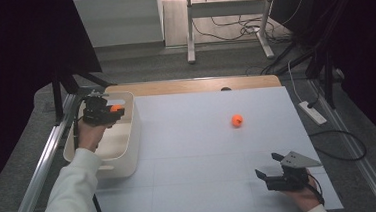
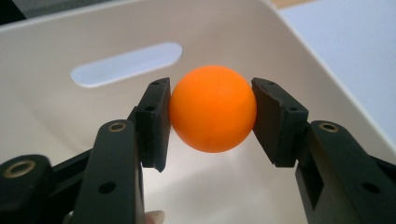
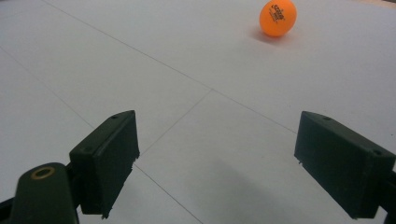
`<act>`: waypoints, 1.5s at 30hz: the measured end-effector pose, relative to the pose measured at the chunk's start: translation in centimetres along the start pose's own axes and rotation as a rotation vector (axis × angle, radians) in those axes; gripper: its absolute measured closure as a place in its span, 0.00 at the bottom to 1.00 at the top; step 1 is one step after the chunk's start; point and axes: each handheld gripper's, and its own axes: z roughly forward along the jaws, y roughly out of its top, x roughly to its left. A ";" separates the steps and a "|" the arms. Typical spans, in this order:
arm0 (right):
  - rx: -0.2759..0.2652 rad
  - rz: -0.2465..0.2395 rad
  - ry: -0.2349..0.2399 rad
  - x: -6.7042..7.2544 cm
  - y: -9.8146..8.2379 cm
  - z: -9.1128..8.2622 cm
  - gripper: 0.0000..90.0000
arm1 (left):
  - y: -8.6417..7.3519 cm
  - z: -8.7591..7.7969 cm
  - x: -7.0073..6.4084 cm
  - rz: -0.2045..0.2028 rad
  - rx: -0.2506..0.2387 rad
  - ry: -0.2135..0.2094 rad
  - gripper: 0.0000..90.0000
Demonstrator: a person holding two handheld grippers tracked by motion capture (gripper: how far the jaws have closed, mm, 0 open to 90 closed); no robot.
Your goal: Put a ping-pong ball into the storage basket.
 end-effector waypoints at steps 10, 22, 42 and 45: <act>0.001 0.000 0.000 0.0 0.0 0.0 0.15 | 0.0 0.0 -0.1 -0.001 -0.004 -0.007 0.55; 0.001 -0.002 0.001 0.0 0.0 0.0 0.15 | 0.1 -0.2 -0.1 -0.007 -0.022 -0.006 0.55; 0.000 -0.003 -0.001 0.0 0.0 0.0 0.15 | 0.3 -2.7 -0.5 -0.061 -0.209 -0.089 0.17; 0.000 -0.003 -0.001 0.0 0.0 0.0 0.15 | 0.3 -3.1 -0.8 -0.062 -0.232 -0.110 0.16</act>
